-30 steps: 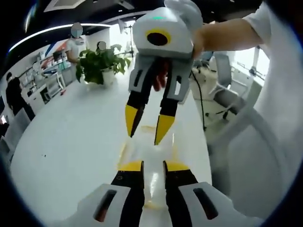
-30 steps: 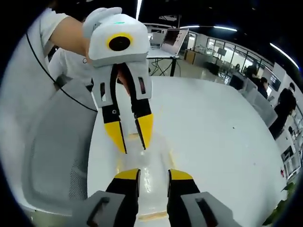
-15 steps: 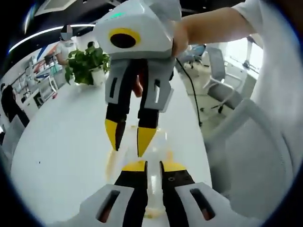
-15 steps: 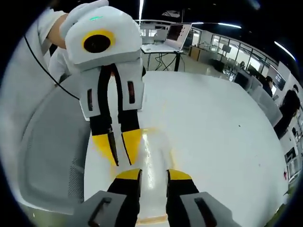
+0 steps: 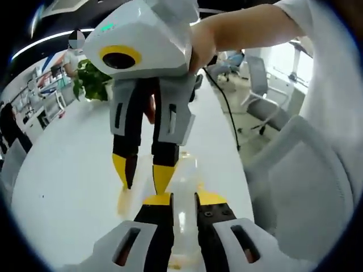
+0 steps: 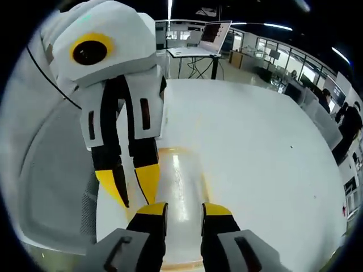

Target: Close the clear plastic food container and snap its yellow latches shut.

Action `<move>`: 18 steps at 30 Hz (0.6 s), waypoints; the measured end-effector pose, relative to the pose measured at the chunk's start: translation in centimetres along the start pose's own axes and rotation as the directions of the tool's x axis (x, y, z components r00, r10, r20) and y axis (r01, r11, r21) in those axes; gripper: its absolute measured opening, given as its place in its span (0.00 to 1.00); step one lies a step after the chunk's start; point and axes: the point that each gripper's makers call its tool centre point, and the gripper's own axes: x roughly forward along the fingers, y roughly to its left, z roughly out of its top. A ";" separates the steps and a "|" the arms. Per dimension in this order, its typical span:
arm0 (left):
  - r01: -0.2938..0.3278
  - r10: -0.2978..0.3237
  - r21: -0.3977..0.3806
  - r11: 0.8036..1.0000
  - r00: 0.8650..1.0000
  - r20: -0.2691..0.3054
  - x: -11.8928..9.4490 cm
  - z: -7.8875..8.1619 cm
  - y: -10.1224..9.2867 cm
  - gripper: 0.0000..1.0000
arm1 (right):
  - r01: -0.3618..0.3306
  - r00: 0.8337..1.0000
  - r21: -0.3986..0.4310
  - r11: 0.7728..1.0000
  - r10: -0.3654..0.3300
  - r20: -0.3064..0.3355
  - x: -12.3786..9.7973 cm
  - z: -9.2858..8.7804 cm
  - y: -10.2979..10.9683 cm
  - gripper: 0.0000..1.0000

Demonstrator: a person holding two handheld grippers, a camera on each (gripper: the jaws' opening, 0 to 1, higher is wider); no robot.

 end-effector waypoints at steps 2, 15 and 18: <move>0.005 -0.005 0.007 1.000 1.000 -0.007 0.1 -0.1 -0.3 0.15 | 0.001 1.000 -0.005 1.000 -0.001 -0.001 0.1 0.0 -0.2 0.24; -0.001 0.002 -0.026 1.000 1.000 0.024 -0.7 0.5 -0.1 0.17 | 0.010 1.000 -0.008 1.000 -0.011 -0.028 0.7 -0.4 -1.1 0.34; -0.028 0.029 -0.010 1.000 0.999 0.031 -1.1 0.7 0.6 0.17 | 0.013 0.999 0.002 1.000 -0.013 -0.036 0.8 -0.7 -1.3 0.35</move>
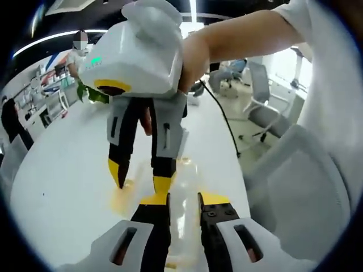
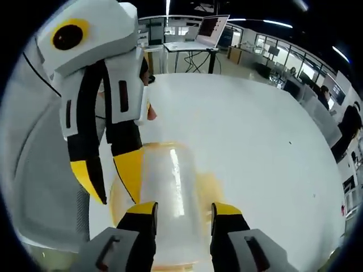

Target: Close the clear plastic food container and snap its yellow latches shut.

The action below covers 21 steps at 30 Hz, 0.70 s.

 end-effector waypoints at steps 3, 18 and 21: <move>-0.026 0.026 0.010 1.000 0.999 -0.030 0.1 -1.0 0.7 0.15 | -0.008 1.000 -0.001 1.000 0.008 -0.003 0.0 -0.2 0.2 0.35; 0.019 -0.012 0.071 0.997 0.995 -0.098 1.4 -2.4 -1.5 0.37 | -0.015 1.000 -0.002 1.000 0.015 -0.012 -0.1 -0.3 0.2 0.36; 0.000 0.015 0.138 0.990 0.995 -0.102 1.5 -2.4 -1.5 0.35 | -0.020 1.000 -0.004 1.000 0.020 -0.015 -0.1 -0.3 0.1 0.37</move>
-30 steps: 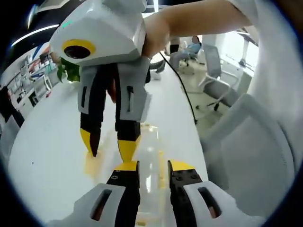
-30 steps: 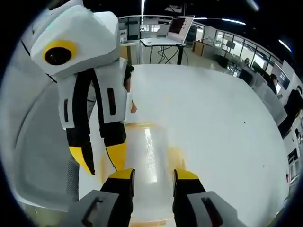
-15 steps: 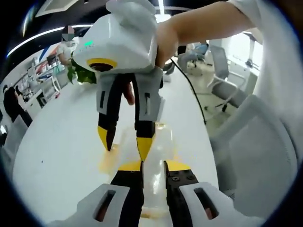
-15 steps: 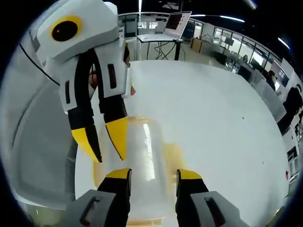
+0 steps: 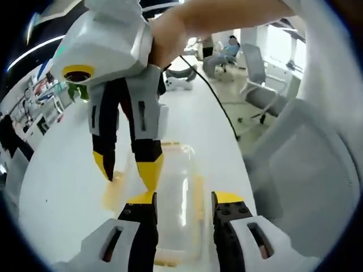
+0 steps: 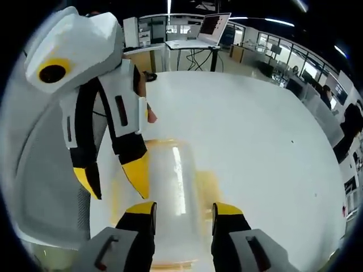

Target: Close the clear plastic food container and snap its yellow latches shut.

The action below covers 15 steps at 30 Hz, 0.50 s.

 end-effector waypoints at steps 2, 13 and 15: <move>0.007 -0.007 -0.007 1.000 1.000 -0.006 0.1 -0.1 -0.3 0.34 | -0.009 1.000 -0.008 1.000 0.009 -0.003 0.0 0.0 0.0 0.38; -0.034 0.036 0.089 0.995 0.999 -0.024 0.5 -0.2 -0.4 0.34 | -0.061 0.997 -0.054 0.997 0.059 -0.044 0.3 0.5 -0.5 0.41; -0.049 0.053 0.104 0.993 0.998 -0.029 0.6 -0.2 -0.3 0.35 | -0.066 0.997 -0.061 0.996 0.062 -0.055 0.4 0.5 -0.6 0.41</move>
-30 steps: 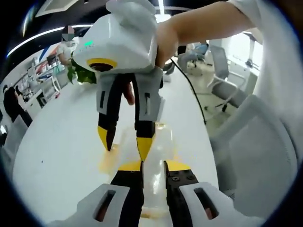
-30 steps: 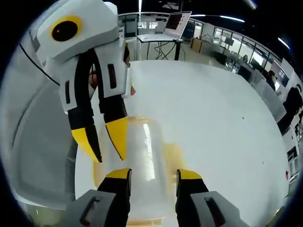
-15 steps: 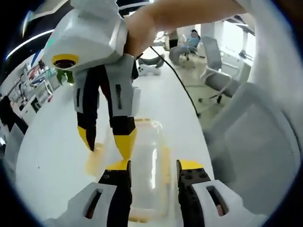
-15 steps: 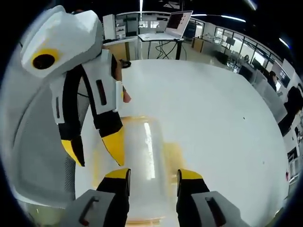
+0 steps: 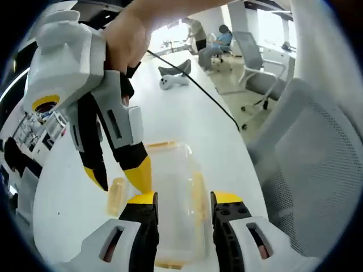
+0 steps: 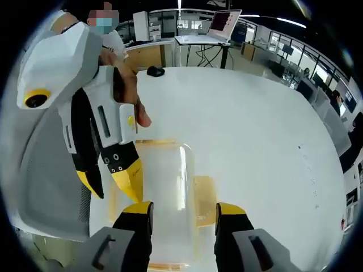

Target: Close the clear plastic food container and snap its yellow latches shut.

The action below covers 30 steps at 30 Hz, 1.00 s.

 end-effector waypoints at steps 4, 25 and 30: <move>-0.005 0.006 0.043 0.999 1.000 -0.020 0.2 -0.2 -0.3 0.35 | -0.034 0.999 -0.017 0.999 0.034 -0.018 0.3 0.1 0.2 0.42; -0.082 0.091 0.115 0.990 0.993 -0.074 1.0 -0.6 -0.2 0.34 | -0.231 0.969 0.068 0.971 0.236 -0.071 1.0 -0.2 0.5 0.44; -0.085 0.095 0.118 0.989 0.993 -0.075 0.9 -0.6 -0.1 0.32 | -0.283 0.953 0.083 0.956 0.289 -0.088 1.2 -0.2 0.9 0.40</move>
